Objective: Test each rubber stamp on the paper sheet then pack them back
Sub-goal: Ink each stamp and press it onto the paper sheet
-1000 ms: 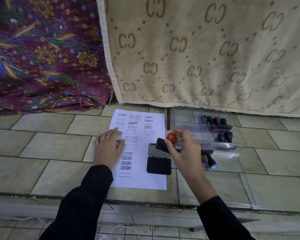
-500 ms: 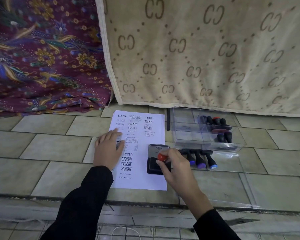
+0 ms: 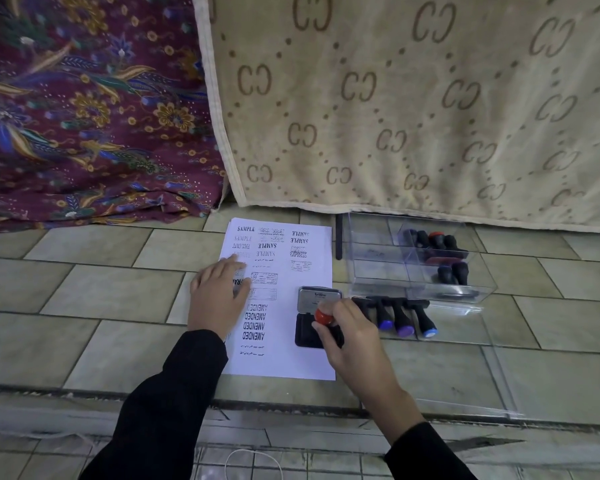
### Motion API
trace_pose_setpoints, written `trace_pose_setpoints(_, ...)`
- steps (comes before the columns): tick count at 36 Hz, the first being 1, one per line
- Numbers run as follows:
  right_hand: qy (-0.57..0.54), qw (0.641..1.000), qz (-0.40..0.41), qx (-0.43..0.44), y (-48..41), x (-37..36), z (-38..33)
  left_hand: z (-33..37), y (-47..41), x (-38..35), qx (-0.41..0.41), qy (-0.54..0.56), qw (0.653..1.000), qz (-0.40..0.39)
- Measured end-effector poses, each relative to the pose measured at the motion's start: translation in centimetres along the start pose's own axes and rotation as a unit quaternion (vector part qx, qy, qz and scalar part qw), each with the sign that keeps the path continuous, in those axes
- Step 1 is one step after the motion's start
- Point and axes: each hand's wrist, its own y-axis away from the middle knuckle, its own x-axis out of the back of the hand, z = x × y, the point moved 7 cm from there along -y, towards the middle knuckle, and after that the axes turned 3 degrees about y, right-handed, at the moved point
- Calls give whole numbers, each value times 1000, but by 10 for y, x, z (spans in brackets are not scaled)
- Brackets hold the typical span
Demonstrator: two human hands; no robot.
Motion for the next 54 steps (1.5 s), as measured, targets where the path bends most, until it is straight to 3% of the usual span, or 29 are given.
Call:
trace_pose_setpoints(30, 25, 999, 7, -33, 0, -2, 0, 1, 0, 1, -1, 4, 1000, 9)
trace_pose_setpoints(37, -17, 995, 90, -47, -45, 18, 3, 0, 0, 0, 0, 5, 1000, 6)
trace_pose_setpoints(47, 39, 998, -15, -55, -106, -26, 13, 1, 0, 2, -1, 8, 1000, 8)
trace_pose_setpoints(54, 66, 996, -38, -50, -110, -36, 20, 1, 0, 2, -3, 5, 1000, 8)
